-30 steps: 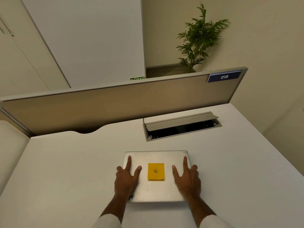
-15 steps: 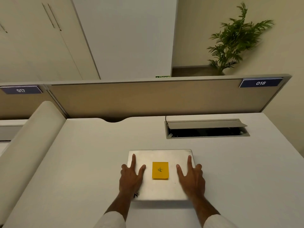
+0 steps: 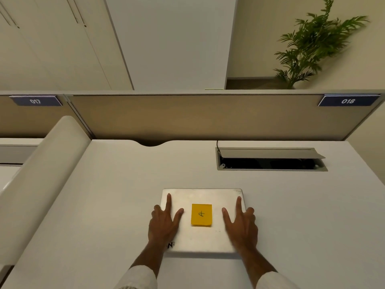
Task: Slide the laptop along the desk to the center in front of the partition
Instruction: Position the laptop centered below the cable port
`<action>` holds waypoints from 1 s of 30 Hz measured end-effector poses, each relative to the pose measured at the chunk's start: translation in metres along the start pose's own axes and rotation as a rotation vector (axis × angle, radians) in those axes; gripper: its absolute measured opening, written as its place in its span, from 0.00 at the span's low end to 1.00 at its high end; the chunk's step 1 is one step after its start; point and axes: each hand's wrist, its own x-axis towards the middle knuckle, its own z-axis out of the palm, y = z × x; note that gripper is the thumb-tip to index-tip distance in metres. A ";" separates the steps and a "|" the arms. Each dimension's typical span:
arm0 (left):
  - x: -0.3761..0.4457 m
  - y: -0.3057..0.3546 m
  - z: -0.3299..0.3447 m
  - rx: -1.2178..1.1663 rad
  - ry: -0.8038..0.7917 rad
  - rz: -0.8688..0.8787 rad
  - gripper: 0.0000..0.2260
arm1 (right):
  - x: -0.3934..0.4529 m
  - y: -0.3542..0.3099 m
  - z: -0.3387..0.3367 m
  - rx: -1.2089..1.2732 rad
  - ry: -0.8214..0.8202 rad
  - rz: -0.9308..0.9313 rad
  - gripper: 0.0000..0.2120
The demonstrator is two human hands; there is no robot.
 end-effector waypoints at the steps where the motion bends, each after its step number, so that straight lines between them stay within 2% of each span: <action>1: 0.001 0.000 0.001 0.016 0.005 0.007 0.36 | 0.000 0.000 0.001 -0.007 -0.007 0.002 0.40; 10: 0.004 -0.003 0.003 0.186 0.063 0.042 0.37 | 0.001 -0.005 0.002 -0.043 0.006 -0.012 0.42; 17: 0.008 -0.007 0.003 0.316 0.062 0.080 0.38 | -0.001 -0.004 0.009 -0.093 0.019 -0.018 0.38; 30: 0.009 -0.007 0.002 0.364 0.057 0.100 0.42 | -0.003 -0.007 0.007 -0.093 -0.004 -0.020 0.38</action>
